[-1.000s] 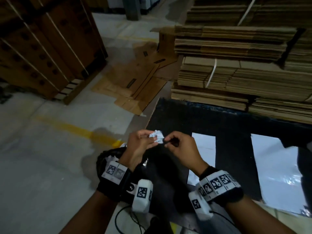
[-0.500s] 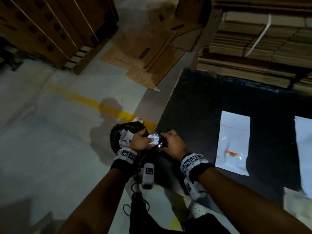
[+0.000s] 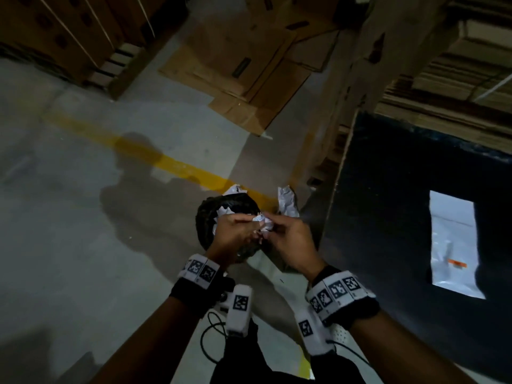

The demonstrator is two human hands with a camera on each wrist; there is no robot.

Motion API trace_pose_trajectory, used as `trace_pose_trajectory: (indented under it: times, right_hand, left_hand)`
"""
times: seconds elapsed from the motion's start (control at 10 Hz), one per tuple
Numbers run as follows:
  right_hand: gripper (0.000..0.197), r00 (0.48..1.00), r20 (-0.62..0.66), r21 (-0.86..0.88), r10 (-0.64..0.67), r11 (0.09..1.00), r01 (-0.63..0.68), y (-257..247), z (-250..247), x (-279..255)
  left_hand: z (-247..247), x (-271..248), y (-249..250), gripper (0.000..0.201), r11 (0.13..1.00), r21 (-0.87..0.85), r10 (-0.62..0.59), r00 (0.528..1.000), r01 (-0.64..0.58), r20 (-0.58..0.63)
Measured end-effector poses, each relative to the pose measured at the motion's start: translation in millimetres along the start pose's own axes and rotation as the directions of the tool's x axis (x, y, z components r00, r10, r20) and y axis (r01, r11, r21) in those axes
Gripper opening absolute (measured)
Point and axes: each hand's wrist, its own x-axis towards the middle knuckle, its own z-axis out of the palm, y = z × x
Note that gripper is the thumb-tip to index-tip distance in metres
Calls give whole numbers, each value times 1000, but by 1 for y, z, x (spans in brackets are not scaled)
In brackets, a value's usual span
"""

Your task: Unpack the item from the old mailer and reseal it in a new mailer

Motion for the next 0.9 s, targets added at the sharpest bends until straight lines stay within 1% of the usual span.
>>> trace_pose_trajectory:
  times: [0.1,0.2,0.3,0.4,0.5,0.6,0.7,0.8,0.9]
  right_hand:
    - [31,996,-37,-175,-81,982,73,-20,39,18]
    - [28,992,-78,-298,-97,952,70,-25,74,38]
    - [26,986,-82,-310,-146,944,114,-11,116,52]
    - [26,989,-64,-274,-131,956,108,19,155,73]
    - [21,993,-78,-291,-86,955,60,66,190,108]
    - [16,994,-110,-369,-8,929,-34,128,227,142]
    - [24,981,-172,-467,86,870,-158,193,256,173]
    - [39,972,-96,-529,215,816,-233,251,274,194]
    - [51,935,27,-575,354,771,-275,290,282,212]
  left_hand:
    - [-43,3,15,1,1000,20,17,999,-16,-42]
    - [-82,13,20,10,999,-23,-35,999,35,35]
    - [-117,36,9,12,999,-1,-43,999,43,12]
    - [-145,68,-23,12,997,28,-74,994,77,-81]
    - [-167,114,-68,9,989,84,-107,987,118,-120]
    - [-186,171,-122,13,942,316,-76,990,109,-115]
    - [-203,217,-170,20,780,625,55,992,26,-111]
    - [-216,247,-201,30,653,757,134,987,-19,-91]
    - [-223,268,-219,25,575,813,193,981,-92,-25]
